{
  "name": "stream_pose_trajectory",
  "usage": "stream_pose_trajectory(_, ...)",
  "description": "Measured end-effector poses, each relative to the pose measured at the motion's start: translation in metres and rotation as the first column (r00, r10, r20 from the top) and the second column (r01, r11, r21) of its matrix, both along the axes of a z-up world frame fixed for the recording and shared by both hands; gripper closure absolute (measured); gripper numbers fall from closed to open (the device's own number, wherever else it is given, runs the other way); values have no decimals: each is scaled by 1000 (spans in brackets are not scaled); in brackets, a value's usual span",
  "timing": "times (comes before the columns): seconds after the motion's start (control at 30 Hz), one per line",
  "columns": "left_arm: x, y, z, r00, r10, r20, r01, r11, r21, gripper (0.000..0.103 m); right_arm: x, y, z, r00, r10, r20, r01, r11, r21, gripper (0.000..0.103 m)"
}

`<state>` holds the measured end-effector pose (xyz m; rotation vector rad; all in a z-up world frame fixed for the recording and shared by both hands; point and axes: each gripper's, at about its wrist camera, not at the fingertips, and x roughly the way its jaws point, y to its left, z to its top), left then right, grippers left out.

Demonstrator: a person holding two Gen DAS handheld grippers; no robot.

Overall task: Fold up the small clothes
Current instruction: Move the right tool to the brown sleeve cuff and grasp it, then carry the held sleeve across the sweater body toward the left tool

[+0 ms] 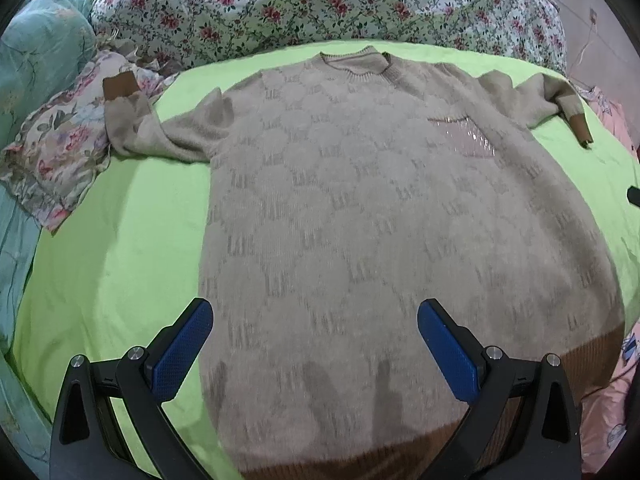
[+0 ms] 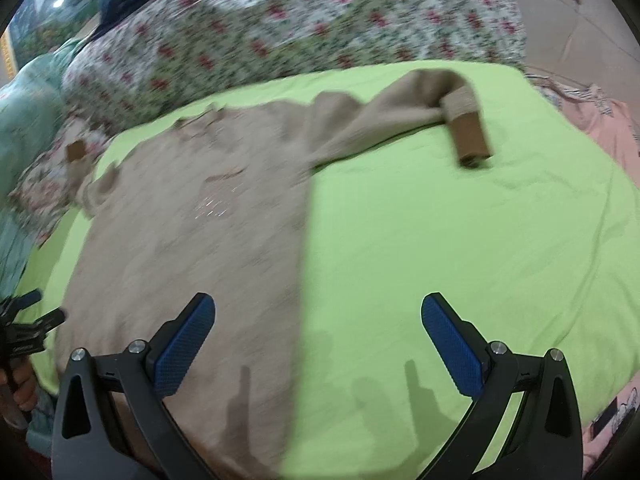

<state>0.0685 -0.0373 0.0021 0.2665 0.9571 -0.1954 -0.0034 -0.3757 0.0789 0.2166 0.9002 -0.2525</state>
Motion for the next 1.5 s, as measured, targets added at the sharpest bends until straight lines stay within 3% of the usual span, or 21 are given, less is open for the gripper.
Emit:
stream_pose_trajectory(0.1,10,-2,4,1000,5,13,-4,1000,-7,1,14,-38,7,998,-59,27,60,997,-40,2)
stream_pose_trajectory(0.3,29,-7,5,1000,20,23,-20,1000,-7,1,53,-120,15,983,-181,42,183,981,-67,16)
stream_pose_trajectory(0.57,41,-13,-10,1000,26,-11,-26,1000,0,1,113,-189,-9,968,-252,-10,251,966,-61,25)
stream_pose_trajectory(0.6,42,-13,-13,999,27,-17,-27,1000,1,1,116,-193,-13,967,-254,-14,253,965,-68,30)
stream_pose_trajectory(0.67,44,-14,-16,999,32,-25,-32,999,3,1,126,-200,-23,966,-256,-37,253,965,-74,52)
stream_pose_trajectory(0.7,45,-13,-18,999,33,-31,-33,999,3,1,129,-203,-26,967,-250,-54,247,968,-46,75)
stream_pose_trajectory(0.73,46,-13,-20,999,35,-36,-35,999,-1,1,129,-204,-27,968,-246,-54,245,969,-23,86)
stream_pose_trajectory(0.77,47,-12,-22,999,36,-41,-36,999,-4,1,127,-201,-25,971,-235,-47,236,972,10,86)
stream_pose_trajectory(0.83,48,-11,-24,998,37,-48,-38,999,-16,1,124,-185,-17,980,-199,-28,200,980,3,90)
stream_pose_trajectory(0.97,47,-13,-26,998,17,-57,-19,999,-46,1,120,-130,13,1000,-26,-4,27,997,71,90)
stream_pose_trajectory(1.1,42,-14,-22,999,6,-48,-9,998,-67,1,136,-65,35,985,170,23,-172,974,147,90)
stream_pose_trajectory(1.23,40,-7,-18,999,15,-44,-19,995,-102,1,169,17,41,930,359,75,-366,895,254,90)
stream_pose_trajectory(1.5,47,15,-10,999,33,-32,-38,985,-171,1,246,142,11,848,516,121,-518,758,395,90)
